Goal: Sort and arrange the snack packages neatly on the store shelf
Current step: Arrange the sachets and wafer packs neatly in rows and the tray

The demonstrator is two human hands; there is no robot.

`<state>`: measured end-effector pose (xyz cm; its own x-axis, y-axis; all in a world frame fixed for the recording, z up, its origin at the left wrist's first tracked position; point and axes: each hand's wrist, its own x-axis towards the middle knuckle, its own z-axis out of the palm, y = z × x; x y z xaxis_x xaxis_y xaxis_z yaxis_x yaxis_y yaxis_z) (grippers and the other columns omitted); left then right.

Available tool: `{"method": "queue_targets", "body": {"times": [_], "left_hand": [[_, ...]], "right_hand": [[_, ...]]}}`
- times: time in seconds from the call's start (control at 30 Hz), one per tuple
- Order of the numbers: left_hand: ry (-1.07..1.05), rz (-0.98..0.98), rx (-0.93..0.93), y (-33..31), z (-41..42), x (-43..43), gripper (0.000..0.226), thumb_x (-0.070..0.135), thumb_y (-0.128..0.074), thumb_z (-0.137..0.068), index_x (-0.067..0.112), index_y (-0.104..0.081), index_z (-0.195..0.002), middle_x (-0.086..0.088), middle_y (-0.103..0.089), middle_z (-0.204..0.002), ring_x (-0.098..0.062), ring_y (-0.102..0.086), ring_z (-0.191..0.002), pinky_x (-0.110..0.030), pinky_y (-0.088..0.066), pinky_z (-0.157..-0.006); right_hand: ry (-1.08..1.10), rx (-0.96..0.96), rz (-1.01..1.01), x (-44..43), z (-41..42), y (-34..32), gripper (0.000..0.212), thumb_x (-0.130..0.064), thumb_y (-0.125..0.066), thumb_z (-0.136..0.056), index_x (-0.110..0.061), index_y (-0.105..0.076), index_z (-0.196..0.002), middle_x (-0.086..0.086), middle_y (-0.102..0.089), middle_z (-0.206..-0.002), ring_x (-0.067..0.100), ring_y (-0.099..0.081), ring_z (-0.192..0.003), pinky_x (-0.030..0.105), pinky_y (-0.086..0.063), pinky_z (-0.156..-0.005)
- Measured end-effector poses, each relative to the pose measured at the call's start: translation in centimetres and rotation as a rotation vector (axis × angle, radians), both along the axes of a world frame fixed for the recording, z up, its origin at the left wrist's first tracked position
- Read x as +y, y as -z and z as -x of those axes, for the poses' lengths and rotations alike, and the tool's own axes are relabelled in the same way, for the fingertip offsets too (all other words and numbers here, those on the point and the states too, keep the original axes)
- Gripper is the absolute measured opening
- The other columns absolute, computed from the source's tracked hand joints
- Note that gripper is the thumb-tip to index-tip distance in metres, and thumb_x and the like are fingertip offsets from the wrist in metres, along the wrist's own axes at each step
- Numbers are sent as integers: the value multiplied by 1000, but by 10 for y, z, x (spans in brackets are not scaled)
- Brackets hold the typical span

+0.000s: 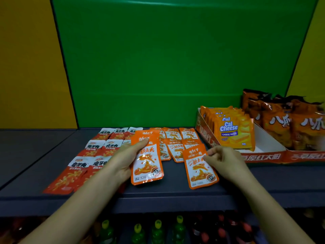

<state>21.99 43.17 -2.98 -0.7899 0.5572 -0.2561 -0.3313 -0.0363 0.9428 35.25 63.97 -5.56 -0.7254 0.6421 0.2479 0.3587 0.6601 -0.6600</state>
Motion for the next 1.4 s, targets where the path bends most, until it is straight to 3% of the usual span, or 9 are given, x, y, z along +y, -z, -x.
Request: {"method": "queue_targets", "body": {"times": [0.13,0.33,0.63,0.73,0.83,0.97,1.13,1.23,1.4], "left_hand": [[13,21,4,-1,1,5,18,26,-65,-85,9,-60,-82,-5,-69,-53,-18,-65,-43,-28,-54,-42],[42,20,8,0,-2,12,17,24,-64,-85,9,-59,-81,-5,-68,-52,-18,-65,-42,-27,-53,-40],[65,12,27,-2,-8,16,16,25,-64,-86,9,-59,-84,-5,-68,-52,-17,-65,-43,-28,-54,-40],[71,-14,48,-1,-15,20,17,23,-65,-85,9,-59,-92,-4,-70,-55,-16,-67,-45,-26,-53,-41],[56,-55,84,0,-23,26,27,18,-67,-83,6,-59,-105,-6,-72,-63,-18,-68,-49,-25,-53,-43],[25,-99,80,2,-32,31,24,24,-60,-90,5,-60,-103,-8,-72,-70,-17,-68,-50,-26,-54,-45],[-79,-85,237,6,-23,27,18,18,-43,-97,13,-55,-85,-4,-67,-73,-15,-61,-66,-26,-47,-60],[-116,-14,429,9,-21,17,17,16,-45,-97,12,-57,-86,-1,-68,-79,-11,-64,-68,-22,-49,-62],[-114,187,513,12,-6,11,17,19,-55,-93,9,-54,-79,-11,-68,-85,-21,-69,-77,-37,-58,-75]], "right_hand": [[65,-65,-174,0,-1,5,17,-29,-62,-88,-14,-65,-95,-7,-62,-70,9,-57,-70,16,-35,-52],[119,-192,-418,-9,-2,5,27,-33,-52,-93,-13,-61,-109,6,-66,-107,22,-62,-97,30,-48,-75],[86,-289,-634,-26,-11,-15,27,-30,-50,-94,-16,-53,-118,4,-62,-116,21,-61,-105,31,-49,-79],[-96,-16,-449,-45,-8,-27,33,-45,-44,-94,-22,-62,-110,-3,-68,-96,18,-63,-95,31,-47,-80],[-288,-14,-125,-64,6,-29,33,-54,-48,-88,-25,-63,-92,-10,-62,-66,11,-63,-77,28,-46,-75],[-305,15,48,-65,21,-18,34,-43,-59,-87,-22,-49,-62,-7,-53,-58,8,-51,-59,22,-38,-57],[-357,106,404,-41,11,-19,14,-29,-64,-86,-18,-64,-77,-7,-67,-58,4,-62,-59,26,-50,-66],[-298,176,459,-27,-2,-20,11,-21,-62,-88,-13,-64,-81,-8,-64,-48,-2,-56,-42,15,-43,-49],[-175,92,403,-21,-1,-12,9,-21,-62,-88,-14,-60,-92,0,-69,-71,10,-66,-62,25,-51,-58]]}}
